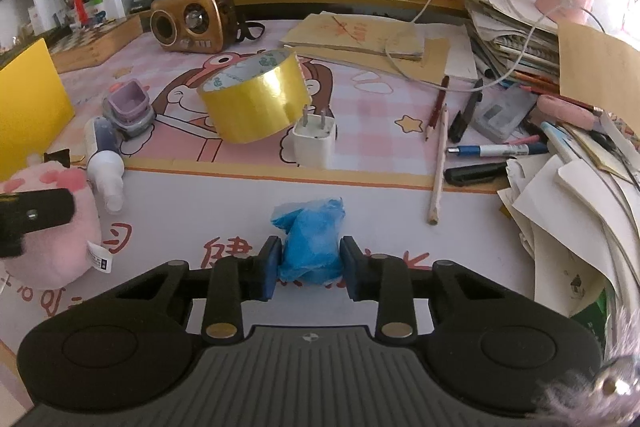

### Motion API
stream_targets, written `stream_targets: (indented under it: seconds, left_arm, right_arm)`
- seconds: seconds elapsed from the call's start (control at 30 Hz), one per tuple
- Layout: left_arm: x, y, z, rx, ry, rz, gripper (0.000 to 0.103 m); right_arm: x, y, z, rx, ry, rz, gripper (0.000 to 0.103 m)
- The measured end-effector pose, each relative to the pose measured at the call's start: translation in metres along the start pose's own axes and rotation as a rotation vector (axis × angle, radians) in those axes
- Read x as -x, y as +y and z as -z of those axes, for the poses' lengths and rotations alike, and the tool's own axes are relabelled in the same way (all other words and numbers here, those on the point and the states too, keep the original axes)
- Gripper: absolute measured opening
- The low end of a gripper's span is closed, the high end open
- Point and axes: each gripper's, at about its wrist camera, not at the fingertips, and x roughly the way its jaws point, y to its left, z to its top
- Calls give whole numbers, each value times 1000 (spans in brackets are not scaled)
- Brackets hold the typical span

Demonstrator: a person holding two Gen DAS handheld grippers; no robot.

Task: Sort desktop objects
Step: 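Close the left tool on the pink plush pig while the right tool grasps the blue packet, then carry the plush pig with the left tool while the right tool carries the packet toward the box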

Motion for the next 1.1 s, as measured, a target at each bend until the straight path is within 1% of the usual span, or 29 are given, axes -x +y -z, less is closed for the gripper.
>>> stream_targets:
  seconds: [0.1, 0.2, 0.3, 0.33, 0.37, 0.43, 0.5, 0.77, 0.97, 1.1]
  left_arm:
    - [-11, -5, 2, -18, 18, -13, 103]
    - [-22, -7, 7, -48, 34, -43, 103]
    - [-24, -1, 12, -35, 41, -30, 93]
    - [-22, 1, 13, -31, 38, -24, 86]
    - [-19, 2, 14, -32, 32, -16, 83]
    - [-12, 4, 15, -42, 21, -15, 80]
    - [-3, 11, 17, -37, 2, -11, 79]
    - [46, 47, 20, 0, -79, 21, 78]
    - [89, 72, 27, 4, -157, 69, 79]
    - [106, 82, 37, -12, -185, 90, 79]
  right_arm:
    - [2, -2, 1, -7, 7, -7, 29]
    - [7, -2, 2, -13, 4, -20, 29]
    - [13, -1, 4, -9, -5, -29, 29]
    - [16, -1, 4, -7, -9, -31, 29]
    - [17, -1, 4, -6, -11, -33, 29]
    - [21, 0, 4, -8, -16, -39, 28]
    - [26, 2, 4, -7, -24, -46, 28]
    - [52, 13, 4, -9, -57, -76, 28]
    - [79, 31, 12, -14, -65, -97, 28]
    - [96, 51, 19, 10, -68, -116, 28]
